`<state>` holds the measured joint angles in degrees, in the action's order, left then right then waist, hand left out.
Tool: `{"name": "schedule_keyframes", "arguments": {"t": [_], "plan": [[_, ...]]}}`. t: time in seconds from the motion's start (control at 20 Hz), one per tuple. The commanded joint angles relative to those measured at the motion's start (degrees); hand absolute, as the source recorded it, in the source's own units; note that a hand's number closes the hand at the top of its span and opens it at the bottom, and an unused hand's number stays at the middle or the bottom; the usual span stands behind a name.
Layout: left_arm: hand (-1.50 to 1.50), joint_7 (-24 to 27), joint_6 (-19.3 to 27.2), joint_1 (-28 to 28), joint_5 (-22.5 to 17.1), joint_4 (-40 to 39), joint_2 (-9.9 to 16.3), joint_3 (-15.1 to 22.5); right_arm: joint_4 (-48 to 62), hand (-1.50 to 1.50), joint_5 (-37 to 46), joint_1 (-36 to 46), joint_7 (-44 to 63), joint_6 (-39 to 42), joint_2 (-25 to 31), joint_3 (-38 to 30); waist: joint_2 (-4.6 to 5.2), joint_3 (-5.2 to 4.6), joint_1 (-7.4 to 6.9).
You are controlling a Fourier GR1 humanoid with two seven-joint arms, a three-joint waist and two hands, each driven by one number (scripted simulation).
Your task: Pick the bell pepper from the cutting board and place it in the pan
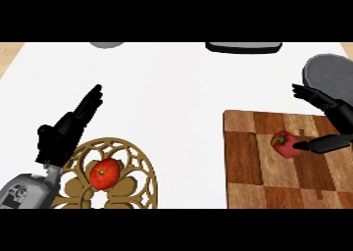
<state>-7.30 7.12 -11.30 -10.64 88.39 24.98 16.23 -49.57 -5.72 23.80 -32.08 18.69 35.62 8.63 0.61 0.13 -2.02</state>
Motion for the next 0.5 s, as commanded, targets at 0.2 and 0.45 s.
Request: {"name": "schedule_keyframes", "arguments": {"t": [0.2, 0.45], "plan": [[0.00, -0.8, -1.9, 1.4, -0.7, 1.0, 0.9, -1.6, 1.4, -1.50, 14.7, 7.5, 1.6, 2.8, 8.1, 8.0, -0.56, -0.15, 0.74], [0.00, -1.0, 0.2, -0.3, 1.8, -0.7, -1.9, 0.0, -1.0, -1.50, 21.4, 16.4, 9.1, 13.0, 11.1, 15.2, -0.56, -0.26, 0.65]]}}
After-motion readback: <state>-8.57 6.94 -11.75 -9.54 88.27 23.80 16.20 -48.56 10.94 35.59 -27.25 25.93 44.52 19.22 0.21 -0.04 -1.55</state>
